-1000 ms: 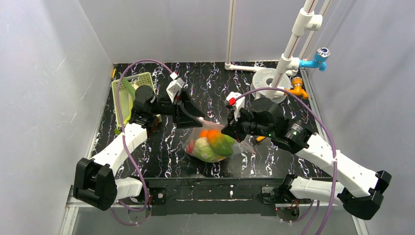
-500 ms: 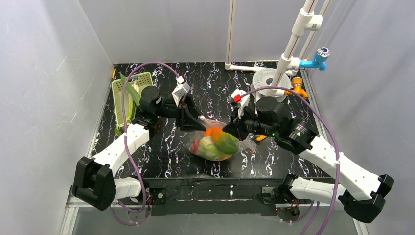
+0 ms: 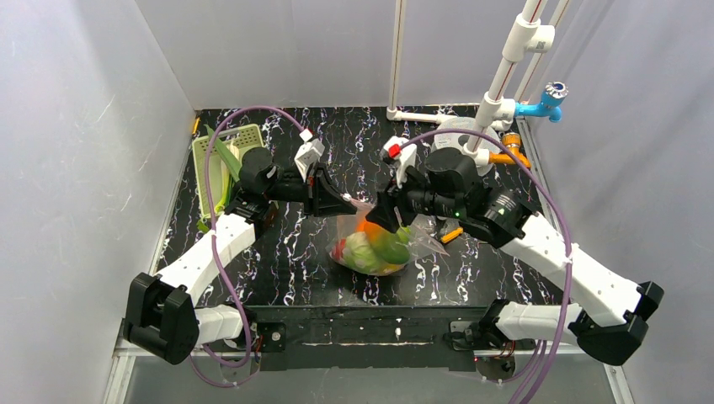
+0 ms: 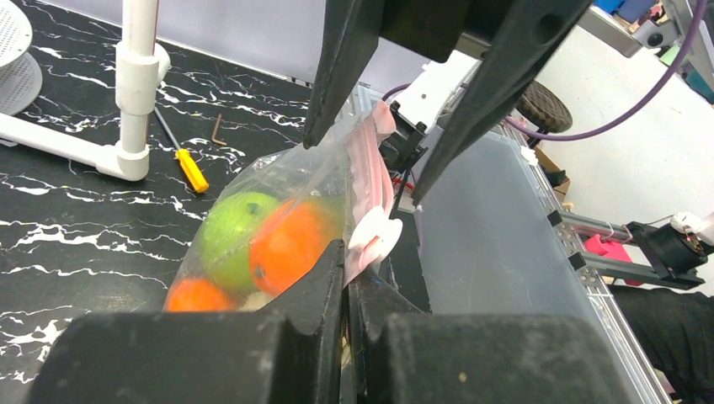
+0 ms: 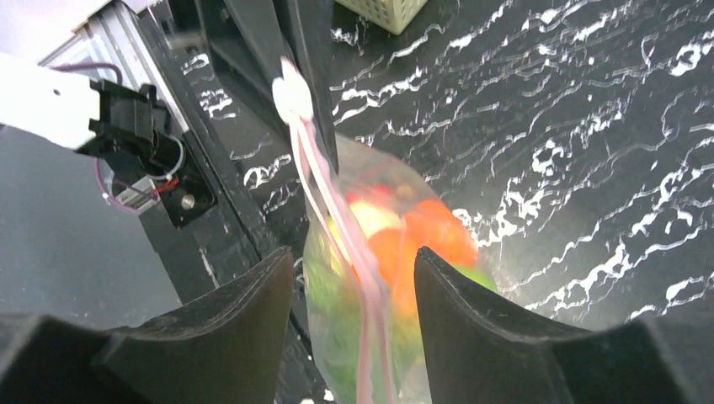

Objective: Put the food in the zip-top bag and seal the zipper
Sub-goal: Zip the zipper food storage bag at the center of the board, then place the zipper food storage bag at the center of the board.

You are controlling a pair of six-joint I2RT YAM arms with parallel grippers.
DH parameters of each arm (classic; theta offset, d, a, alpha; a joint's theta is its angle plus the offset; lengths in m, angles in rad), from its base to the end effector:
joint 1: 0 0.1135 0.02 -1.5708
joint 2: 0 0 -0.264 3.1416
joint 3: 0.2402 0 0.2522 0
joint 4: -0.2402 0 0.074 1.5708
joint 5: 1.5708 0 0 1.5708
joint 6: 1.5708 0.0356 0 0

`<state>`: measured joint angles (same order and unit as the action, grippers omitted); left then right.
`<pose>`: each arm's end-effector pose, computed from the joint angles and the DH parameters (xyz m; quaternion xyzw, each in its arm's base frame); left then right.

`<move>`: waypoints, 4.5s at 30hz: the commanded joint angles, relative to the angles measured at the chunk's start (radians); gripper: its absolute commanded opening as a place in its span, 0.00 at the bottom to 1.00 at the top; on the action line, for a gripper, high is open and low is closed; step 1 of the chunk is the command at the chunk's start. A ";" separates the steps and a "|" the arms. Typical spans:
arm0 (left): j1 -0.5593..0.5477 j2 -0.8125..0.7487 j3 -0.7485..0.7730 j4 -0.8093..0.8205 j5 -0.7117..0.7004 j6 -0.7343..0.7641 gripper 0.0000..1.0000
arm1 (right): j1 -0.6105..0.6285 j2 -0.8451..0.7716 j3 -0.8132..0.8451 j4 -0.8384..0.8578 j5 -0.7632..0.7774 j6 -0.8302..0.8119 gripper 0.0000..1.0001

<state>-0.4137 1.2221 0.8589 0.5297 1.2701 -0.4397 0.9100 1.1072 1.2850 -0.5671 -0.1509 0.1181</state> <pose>0.2276 -0.1370 0.3447 0.4461 0.5258 -0.6032 0.4009 0.1391 0.1876 0.4106 -0.3581 0.7479 0.3276 0.4528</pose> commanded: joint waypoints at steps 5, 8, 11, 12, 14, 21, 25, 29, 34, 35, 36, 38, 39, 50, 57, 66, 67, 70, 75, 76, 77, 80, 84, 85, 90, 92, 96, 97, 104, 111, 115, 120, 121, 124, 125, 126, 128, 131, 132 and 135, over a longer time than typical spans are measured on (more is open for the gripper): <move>0.007 -0.032 0.023 0.015 -0.018 0.004 0.00 | 0.062 0.119 0.184 0.058 0.021 -0.001 0.56; 0.007 -0.034 0.023 0.015 -0.019 0.004 0.00 | 0.070 0.147 0.218 0.081 0.025 -0.002 0.50; 0.007 -0.036 0.024 0.016 -0.018 0.001 0.00 | 0.070 0.163 0.228 0.103 0.024 0.000 0.46; 0.007 -0.035 0.025 0.016 -0.018 0.000 0.00 | 0.070 0.169 0.232 0.106 0.023 -0.002 0.45; 0.007 -0.039 0.024 0.015 -0.018 0.001 0.00 | 0.069 0.184 0.241 0.110 0.024 -0.002 0.43; 0.007 -0.046 0.025 0.012 -0.020 0.003 0.00 | 0.069 0.216 0.260 0.128 0.022 -0.003 0.37; 0.006 -0.049 0.025 0.011 -0.020 0.003 0.00 | 0.070 0.232 0.268 0.127 0.024 -0.007 0.33; 0.007 -0.053 0.023 0.012 -0.023 0.004 0.00 | 0.070 0.230 0.264 0.125 0.029 -0.009 0.20; 0.008 -0.060 0.021 -0.007 -0.041 0.022 0.00 | 0.070 0.198 0.230 0.129 0.048 -0.009 0.13; 0.011 -0.063 0.021 -0.016 -0.049 0.029 0.00 | 0.070 0.187 0.221 0.134 0.048 -0.011 0.10; 0.014 -0.065 0.021 -0.019 -0.056 0.032 0.00 | 0.070 0.173 0.207 0.139 0.056 -0.006 0.07; 0.021 -0.065 0.020 -0.029 -0.077 0.037 0.00 | 0.069 0.139 0.173 0.155 0.064 0.001 0.04; 0.026 -0.068 0.020 -0.036 -0.088 0.042 0.00 | 0.068 0.121 0.155 0.164 0.060 0.003 0.03; 0.086 -0.071 0.018 -0.073 -0.157 0.061 0.00 | 0.004 -0.038 0.015 0.123 0.080 0.000 0.01; 0.130 -0.078 0.026 -0.179 -0.263 0.131 0.00 | -0.006 -0.169 -0.060 0.037 0.136 -0.001 0.01; 0.172 -0.067 0.018 -0.158 -0.303 0.109 0.00 | -0.006 -0.369 -0.151 -0.100 0.269 0.029 0.01; 0.174 -0.065 0.018 -0.157 -0.301 0.108 0.00 | -0.006 -0.396 -0.159 -0.105 0.267 0.038 0.01; 0.176 -0.058 0.018 -0.152 -0.298 0.102 0.00 | -0.006 -0.431 -0.175 -0.126 0.263 0.053 0.01; 0.177 -0.042 0.018 -0.142 -0.287 0.085 0.00 | -0.006 -0.439 -0.181 -0.162 0.288 0.058 0.01; 0.178 -0.038 0.018 -0.137 -0.283 0.080 0.00 | -0.006 -0.437 -0.180 -0.161 0.282 0.058 0.01; 0.177 -0.032 0.019 -0.130 -0.277 0.071 0.00 | -0.006 -0.432 -0.180 -0.158 0.276 0.058 0.01; 0.177 -0.027 0.022 -0.116 -0.258 0.053 0.00 | -0.006 -0.419 -0.173 -0.148 0.268 0.058 0.01; 0.177 -0.041 0.023 -0.136 -0.271 0.073 0.00 | -0.006 -0.397 -0.162 -0.142 0.278 0.054 0.01; 0.177 -0.044 0.023 -0.146 -0.275 0.078 0.00 | -0.006 -0.395 -0.160 -0.139 0.276 0.054 0.01; 0.176 -0.078 0.040 -0.173 -0.239 0.096 0.00 | -0.006 -0.375 -0.123 -0.152 0.239 0.060 0.01; 0.173 -0.113 0.030 -0.161 -0.235 0.103 0.00 | -0.006 -0.364 -0.092 -0.165 0.205 0.069 0.01; 0.172 -0.214 0.021 -0.212 -0.291 0.175 0.00 | -0.006 -0.352 -0.054 -0.152 0.113 0.094 0.01; 0.172 -0.232 0.031 -0.244 -0.297 0.197 0.00 | -0.006 -0.346 -0.047 -0.145 0.085 0.099 0.01; 0.149 -0.307 0.202 -0.726 -0.367 0.386 0.00 | -0.006 -0.250 0.054 -0.194 -0.127 0.086 0.01; 0.141 -0.432 0.301 -0.839 -0.378 0.287 0.09 | -0.006 -0.180 0.089 -0.249 -0.348 0.066 0.01; 0.140 -0.426 0.188 -0.753 -0.406 0.169 0.12 | -0.006 -0.188 0.009 -0.233 -0.266 0.064 0.01; 0.140 -0.294 0.207 -0.876 -0.695 0.136 0.21 | -0.032 -0.198 -0.091 -0.221 0.042 0.189 0.15; 0.140 -0.238 0.234 -0.901 -0.719 0.133 0.22 | -0.042 -0.193 -0.114 -0.204 0.045 0.213 0.15; 0.140 -0.068 0.324 -0.963 -0.708 0.121 0.25 | -0.057 -0.153 -0.170 -0.161 0.100 0.298 0.11; 0.140 -0.025 0.353 -0.993 -0.707 0.123 0.28 | -0.058 -0.136 -0.180 -0.157 0.179 0.323 0.11; 0.140 0.009 0.379 -1.016 -0.712 0.127 0.30 | -0.059 -0.117 -0.188 -0.158 0.253 0.339 0.11; 0.141 0.016 0.389 -1.011 -0.727 0.133 0.35 | -0.061 -0.081 -0.188 -0.171 0.380 0.355 0.11; 0.141 -0.050 0.384 -0.990 -0.762 0.171 0.45 | -0.066 -0.036 -0.174 -0.173 0.524 0.353 0.12; 0.141 -0.073 0.386 -0.993 -0.778 0.194 0.48 | -0.069 -0.022 -0.170 -0.171 0.555 0.358 0.13; 0.141 -0.134 0.391 -1.001 -0.833 0.268 0.58 | -0.082 0.014 -0.162 -0.147 0.626 0.360 0.20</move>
<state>-0.2722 1.2167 1.1954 -0.4561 0.5068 -0.2703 0.8425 1.0962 1.0962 -0.7738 0.2672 0.4473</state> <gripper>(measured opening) 0.538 0.185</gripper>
